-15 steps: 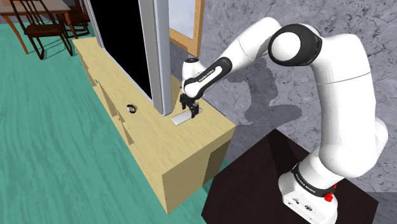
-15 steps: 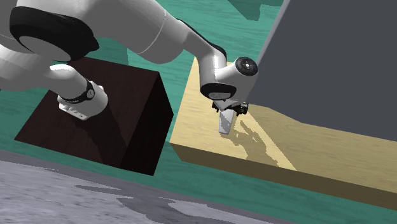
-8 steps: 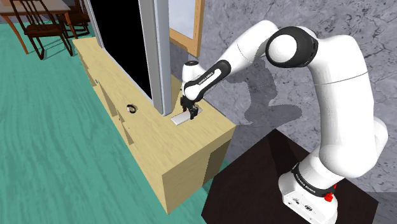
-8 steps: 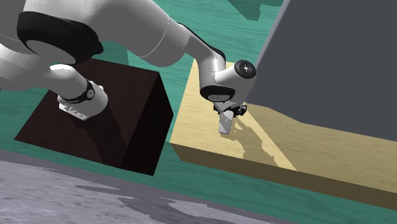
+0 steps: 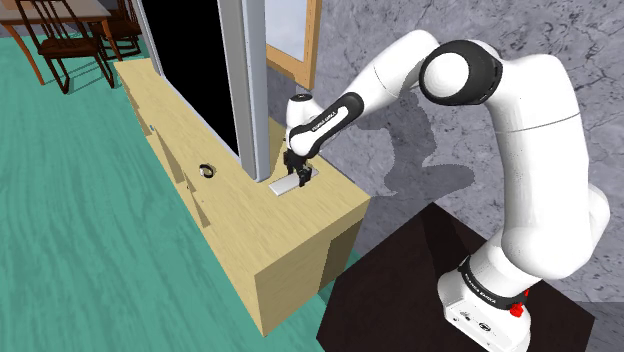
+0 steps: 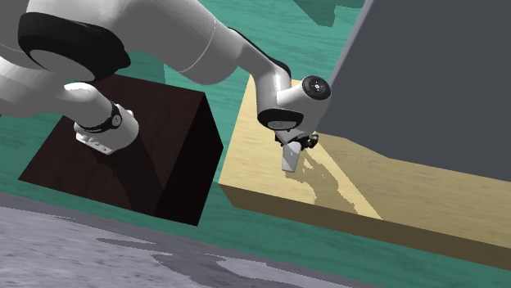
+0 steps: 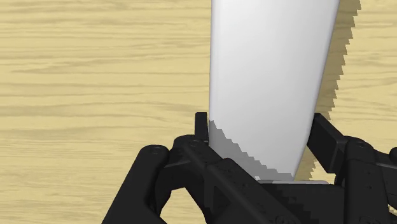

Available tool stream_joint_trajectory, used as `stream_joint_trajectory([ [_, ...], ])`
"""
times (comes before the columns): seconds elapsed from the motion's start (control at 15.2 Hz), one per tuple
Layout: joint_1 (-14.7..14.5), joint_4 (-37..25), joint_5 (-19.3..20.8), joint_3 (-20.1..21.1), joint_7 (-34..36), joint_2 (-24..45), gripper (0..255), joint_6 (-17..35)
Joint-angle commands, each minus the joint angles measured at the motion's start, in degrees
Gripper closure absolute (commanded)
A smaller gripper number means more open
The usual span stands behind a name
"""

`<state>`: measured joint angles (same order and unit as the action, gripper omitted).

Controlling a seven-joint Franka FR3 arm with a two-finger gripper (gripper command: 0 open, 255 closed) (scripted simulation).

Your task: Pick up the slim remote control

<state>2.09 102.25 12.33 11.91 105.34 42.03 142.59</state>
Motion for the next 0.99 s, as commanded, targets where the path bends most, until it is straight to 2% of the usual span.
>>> stream_joint_trajectory([
  [0.0, 0.16, 0.41, -0.25, 0.28, -0.09, -1.24, 255, -0.81],
  [0.92, 1.35, 1.51, -2.07, 1.90, -1.16, -8.29, 255, -6.72],
])
